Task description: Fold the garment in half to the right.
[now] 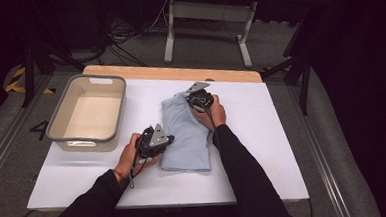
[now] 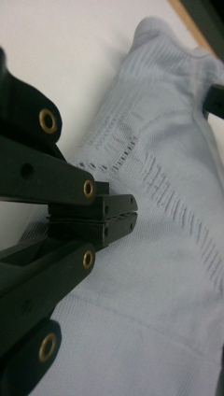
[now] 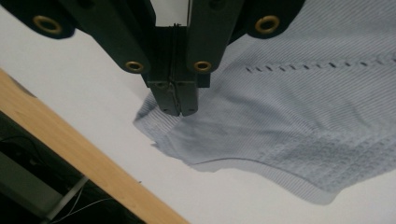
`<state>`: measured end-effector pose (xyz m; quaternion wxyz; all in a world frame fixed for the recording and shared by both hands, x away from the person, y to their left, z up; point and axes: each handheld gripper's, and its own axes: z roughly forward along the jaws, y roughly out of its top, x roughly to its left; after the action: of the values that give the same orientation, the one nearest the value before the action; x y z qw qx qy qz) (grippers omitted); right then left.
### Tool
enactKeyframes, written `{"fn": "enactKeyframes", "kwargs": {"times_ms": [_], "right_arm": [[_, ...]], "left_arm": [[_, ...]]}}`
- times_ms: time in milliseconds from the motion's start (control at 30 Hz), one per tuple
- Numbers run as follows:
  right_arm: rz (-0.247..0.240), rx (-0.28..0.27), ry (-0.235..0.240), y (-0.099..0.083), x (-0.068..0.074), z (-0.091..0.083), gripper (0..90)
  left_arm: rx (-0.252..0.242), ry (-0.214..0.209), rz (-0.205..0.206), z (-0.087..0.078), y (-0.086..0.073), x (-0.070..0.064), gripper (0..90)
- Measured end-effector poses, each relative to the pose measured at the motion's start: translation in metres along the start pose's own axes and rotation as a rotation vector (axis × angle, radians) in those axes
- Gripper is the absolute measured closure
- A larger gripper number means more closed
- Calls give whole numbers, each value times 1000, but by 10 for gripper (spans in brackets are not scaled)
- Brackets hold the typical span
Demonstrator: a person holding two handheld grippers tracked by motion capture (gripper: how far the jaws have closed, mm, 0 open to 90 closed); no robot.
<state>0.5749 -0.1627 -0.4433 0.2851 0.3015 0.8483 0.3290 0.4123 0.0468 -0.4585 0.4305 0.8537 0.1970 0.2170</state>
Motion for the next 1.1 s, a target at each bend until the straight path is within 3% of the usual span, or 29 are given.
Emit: {"fn": "enactKeyframes", "kwargs": {"times_ms": [267, 433, 533, 633, 733, 900, 1000, 1100], "right_arm": [[38, -93, -40, 5, -3, -11, 900], [29, -142, 24, 12, -2, -14, 900], [5, -108, 48, 13, 0, -6, 900], [25, -52, 69, 8, -3, 7, 900], [38, -43, 68, 4, -5, 11, 900], [44, -15, 54, -2, -6, 19, 900], [67, -24, 50, -3, -6, 21, 900], [61, -11, 17, -3, -6, 22, 900]], "left_arm": [[-43, 26, -2, -8, 3, 0, 894], [-33, 23, 10, -11, 4, 1, 891], [-5, 5, 1, -7, 1, 2, 894], [33, -18, 7, -1, -2, 1, 897], [41, -37, 8, 1, -3, 0, 897], [57, -56, 8, 3, -5, -1, 899], [58, -62, 8, 4, -5, -1, 900], [56, -59, 10, 3, -5, -2, 899]]}}
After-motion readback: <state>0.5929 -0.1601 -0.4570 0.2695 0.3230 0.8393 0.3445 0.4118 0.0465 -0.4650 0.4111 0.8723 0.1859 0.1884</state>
